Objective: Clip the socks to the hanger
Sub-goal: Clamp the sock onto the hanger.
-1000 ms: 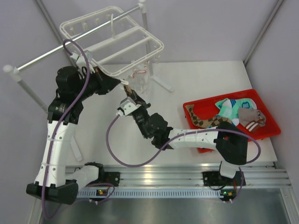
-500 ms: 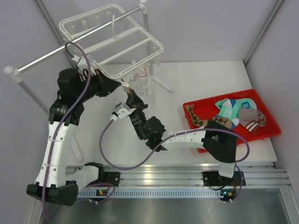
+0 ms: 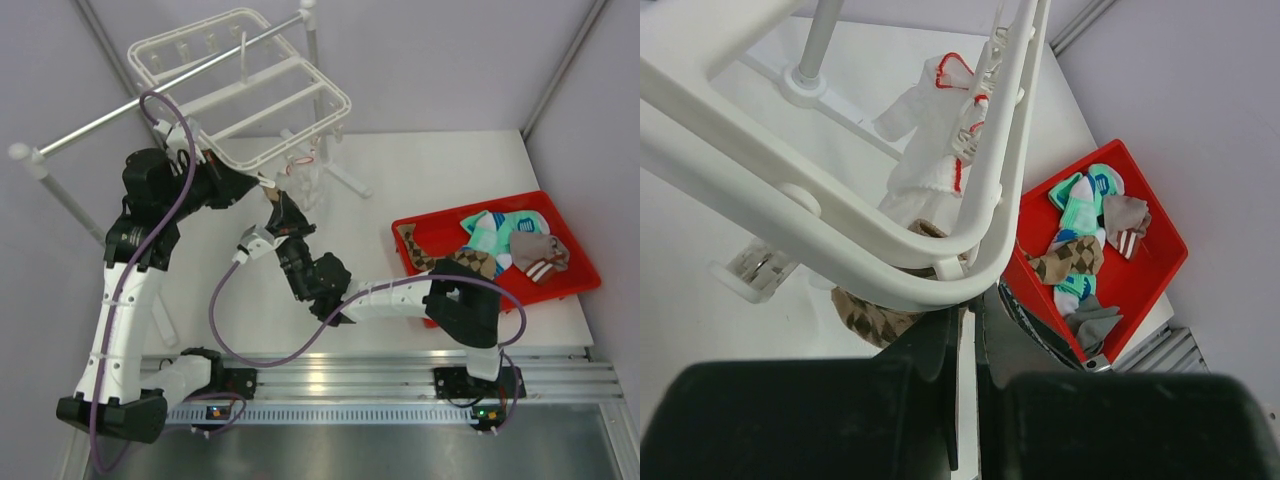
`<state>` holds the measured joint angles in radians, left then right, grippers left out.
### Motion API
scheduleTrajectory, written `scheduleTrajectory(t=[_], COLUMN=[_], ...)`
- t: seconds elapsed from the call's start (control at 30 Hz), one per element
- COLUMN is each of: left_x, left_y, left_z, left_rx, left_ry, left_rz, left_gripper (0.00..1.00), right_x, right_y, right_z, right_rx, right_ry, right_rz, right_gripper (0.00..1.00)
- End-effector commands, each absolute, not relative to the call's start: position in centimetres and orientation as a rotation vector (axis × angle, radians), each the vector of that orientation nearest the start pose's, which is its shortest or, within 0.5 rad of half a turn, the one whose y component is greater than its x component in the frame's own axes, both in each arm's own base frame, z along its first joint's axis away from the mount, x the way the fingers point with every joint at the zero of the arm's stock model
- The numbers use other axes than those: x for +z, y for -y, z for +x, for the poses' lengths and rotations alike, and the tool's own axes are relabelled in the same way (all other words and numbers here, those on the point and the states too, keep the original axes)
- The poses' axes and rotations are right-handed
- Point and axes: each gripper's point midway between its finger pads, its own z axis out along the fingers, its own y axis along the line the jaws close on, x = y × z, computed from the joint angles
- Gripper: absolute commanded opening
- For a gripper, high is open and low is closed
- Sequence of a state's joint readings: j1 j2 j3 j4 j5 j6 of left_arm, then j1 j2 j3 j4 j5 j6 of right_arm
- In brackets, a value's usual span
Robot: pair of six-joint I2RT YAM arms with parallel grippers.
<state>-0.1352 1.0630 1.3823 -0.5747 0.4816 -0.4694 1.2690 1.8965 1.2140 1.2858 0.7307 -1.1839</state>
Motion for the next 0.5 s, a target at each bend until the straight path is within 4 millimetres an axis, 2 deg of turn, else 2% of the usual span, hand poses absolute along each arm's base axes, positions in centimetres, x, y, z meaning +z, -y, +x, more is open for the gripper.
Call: scheduleTrajectory(t=[0.0, 0.47], left_x=[38.3, 37.5], left_y=[14.5, 14.7], left_z=[29.1, 29.4], left_rx=[-0.890, -0.894], left_ry=[-1.891, -1.913], left_rz=[0.087, 0.092], left_gripper=[0.00, 0.00], right_x=[38.1, 39.8], right_y=[-41.8, -41.9], right_z=[27.0, 27.0], right_rx=[-0.195, -0.193], right_ry=[-0.861, -0.830], right_rz=[-0.484, -0.441], right_gripper=[0.00, 0.00])
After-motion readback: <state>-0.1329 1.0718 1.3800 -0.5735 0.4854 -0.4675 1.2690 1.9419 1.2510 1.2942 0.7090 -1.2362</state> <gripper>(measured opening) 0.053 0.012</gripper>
